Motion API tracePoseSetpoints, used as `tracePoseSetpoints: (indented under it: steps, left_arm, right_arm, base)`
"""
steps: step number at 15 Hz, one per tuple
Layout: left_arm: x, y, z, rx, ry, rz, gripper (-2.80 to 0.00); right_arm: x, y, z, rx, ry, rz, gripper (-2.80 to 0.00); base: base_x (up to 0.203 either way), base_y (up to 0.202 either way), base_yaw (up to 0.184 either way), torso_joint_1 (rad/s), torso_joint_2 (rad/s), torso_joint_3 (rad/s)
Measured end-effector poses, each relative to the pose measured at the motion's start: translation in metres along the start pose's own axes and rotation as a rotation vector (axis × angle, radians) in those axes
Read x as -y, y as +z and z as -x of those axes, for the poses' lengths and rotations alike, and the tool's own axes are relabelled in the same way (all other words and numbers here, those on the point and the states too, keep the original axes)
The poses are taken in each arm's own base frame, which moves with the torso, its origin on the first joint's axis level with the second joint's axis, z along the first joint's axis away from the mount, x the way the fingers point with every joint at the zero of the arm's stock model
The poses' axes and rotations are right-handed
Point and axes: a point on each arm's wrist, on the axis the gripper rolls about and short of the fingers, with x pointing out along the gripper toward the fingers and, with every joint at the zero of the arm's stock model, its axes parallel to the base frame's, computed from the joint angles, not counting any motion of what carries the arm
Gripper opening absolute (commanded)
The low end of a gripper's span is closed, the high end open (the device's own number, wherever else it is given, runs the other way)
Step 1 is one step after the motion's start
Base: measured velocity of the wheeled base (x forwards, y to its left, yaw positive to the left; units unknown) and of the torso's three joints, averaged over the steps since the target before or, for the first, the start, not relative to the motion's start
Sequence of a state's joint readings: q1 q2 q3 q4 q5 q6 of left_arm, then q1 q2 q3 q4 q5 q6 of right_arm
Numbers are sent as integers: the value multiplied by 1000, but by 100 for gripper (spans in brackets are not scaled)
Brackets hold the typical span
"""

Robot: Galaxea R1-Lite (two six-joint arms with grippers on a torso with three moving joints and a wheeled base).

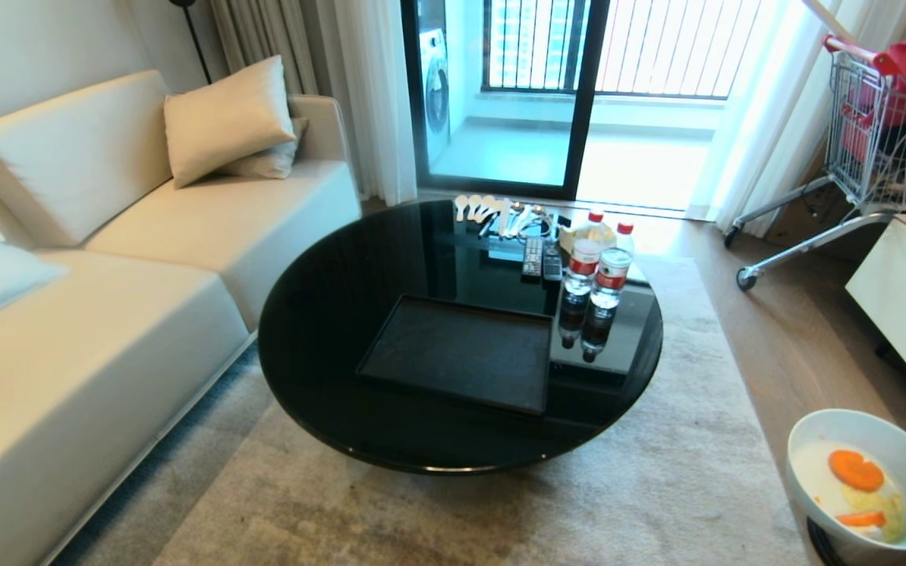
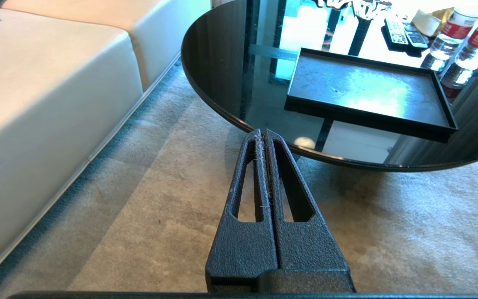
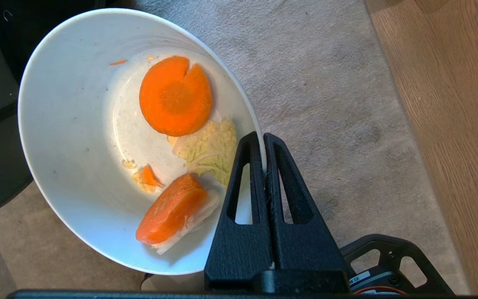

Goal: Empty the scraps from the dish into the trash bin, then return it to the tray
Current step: Move the bowl over the trash can

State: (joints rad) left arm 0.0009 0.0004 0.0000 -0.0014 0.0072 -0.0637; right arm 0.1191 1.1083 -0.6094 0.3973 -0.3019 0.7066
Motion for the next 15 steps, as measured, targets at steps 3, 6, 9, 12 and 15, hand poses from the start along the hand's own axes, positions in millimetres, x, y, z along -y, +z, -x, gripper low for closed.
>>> tracePoseSetpoints:
  steps: [3, 6, 9, 12, 15]
  left_arm:
    - [0, 0, 0, 0, 0, 0, -280]
    - [0, 0, 0, 0, 0, 0, -280]
    - [0, 0, 0, 0, 0, 0, -280]
    - [0, 0, 0, 0, 0, 0, -280]
    - [0, 0, 0, 0, 0, 0, -280]
  right_arm:
    - [0, 0, 0, 0, 0, 1, -280]
    - [0, 0, 0, -3, 1, 1, -280]
    - [1, -1, 0, -10, -1, 3, -280]
    - [2, -3, -1, -15, -5, 5, -280]
    - [4, -6, -3, -29, -12, 8, -280]
  base:
    - [0, 0, 0, 0, 0, 0]
    - [0, 0, 0, 0, 0, 0]
    - [0, 0, 0, 0, 0, 0]
    - [0, 0, 0, 0, 0, 0]
    - [0, 0, 0, 0, 0, 0]
